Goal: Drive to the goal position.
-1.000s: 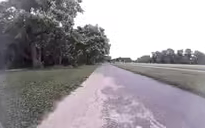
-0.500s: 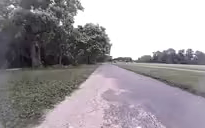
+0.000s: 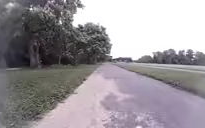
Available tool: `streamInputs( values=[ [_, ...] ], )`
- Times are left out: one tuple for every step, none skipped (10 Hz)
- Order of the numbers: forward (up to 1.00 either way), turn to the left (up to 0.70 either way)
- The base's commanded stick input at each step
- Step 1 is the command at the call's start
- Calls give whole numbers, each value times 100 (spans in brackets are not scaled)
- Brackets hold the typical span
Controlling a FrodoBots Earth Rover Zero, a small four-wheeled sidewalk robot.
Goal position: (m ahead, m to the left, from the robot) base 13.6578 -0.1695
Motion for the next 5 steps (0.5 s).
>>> streamInputs(
  values=[
    [70,-1],
    [70,-1],
    [70,-1],
    [70,-2],
    [70,-10]
  ],
)
